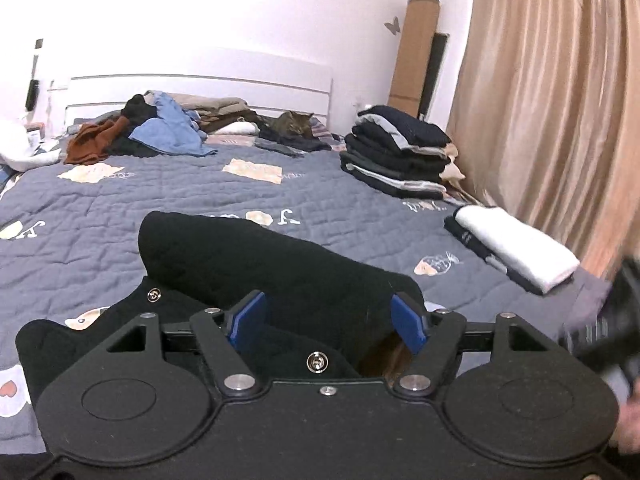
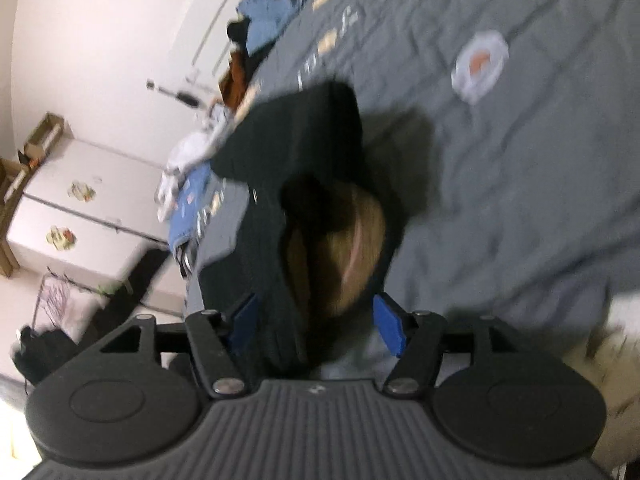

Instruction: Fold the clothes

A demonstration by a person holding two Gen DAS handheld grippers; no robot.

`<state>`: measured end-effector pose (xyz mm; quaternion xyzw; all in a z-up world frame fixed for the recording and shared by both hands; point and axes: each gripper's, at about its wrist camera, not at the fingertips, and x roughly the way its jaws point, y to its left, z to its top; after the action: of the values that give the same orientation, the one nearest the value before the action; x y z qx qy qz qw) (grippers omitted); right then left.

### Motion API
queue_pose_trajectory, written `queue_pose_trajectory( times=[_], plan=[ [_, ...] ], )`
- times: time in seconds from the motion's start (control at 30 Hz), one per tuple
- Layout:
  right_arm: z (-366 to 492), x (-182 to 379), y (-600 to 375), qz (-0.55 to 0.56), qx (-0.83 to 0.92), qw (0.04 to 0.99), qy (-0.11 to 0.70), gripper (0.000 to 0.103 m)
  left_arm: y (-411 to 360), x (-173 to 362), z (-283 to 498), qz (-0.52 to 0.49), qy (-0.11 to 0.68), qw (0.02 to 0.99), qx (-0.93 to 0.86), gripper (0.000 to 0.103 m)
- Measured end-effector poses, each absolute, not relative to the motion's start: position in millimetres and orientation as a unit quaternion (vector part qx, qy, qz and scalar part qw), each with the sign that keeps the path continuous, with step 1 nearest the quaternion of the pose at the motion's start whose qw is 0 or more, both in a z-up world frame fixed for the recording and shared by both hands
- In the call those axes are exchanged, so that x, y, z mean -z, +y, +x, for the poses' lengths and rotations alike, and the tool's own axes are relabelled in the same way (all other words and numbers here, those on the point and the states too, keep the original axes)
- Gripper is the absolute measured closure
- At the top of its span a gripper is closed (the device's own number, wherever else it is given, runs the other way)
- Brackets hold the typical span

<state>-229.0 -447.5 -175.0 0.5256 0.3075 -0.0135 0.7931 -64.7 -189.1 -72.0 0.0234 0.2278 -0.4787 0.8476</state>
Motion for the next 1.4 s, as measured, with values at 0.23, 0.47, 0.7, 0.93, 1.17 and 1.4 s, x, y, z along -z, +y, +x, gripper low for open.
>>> queue_pose_trajectory(
  times=[0.23,0.47,0.7,0.93,1.17,1.4],
  plan=[
    [-211,193,-413,0.522,-0.009,0.795,0.308,0.04,-185,68,-63,0.004,0.232,0.851,0.47,0.02],
    [-193,209,-402,0.533,0.006,0.797,0.285,0.04,-182,69,-59,-0.012,0.246,0.853,0.461,0.017],
    [-179,223,-393,0.549,0.02,0.796,0.255,0.04,-182,69,-58,-0.008,0.243,0.854,0.46,0.017],
    [-165,227,-388,0.555,0.018,0.797,0.239,0.041,-177,68,-54,-0.013,0.244,0.858,0.452,0.017],
    [-168,224,-390,0.554,0.03,0.8,0.229,0.087,-172,66,-53,-0.015,0.242,0.862,0.445,0.017],
    [-185,209,-402,0.568,0.028,0.801,0.184,0.09,-165,63,-50,-0.025,0.24,0.866,0.437,0.017]
  ],
)
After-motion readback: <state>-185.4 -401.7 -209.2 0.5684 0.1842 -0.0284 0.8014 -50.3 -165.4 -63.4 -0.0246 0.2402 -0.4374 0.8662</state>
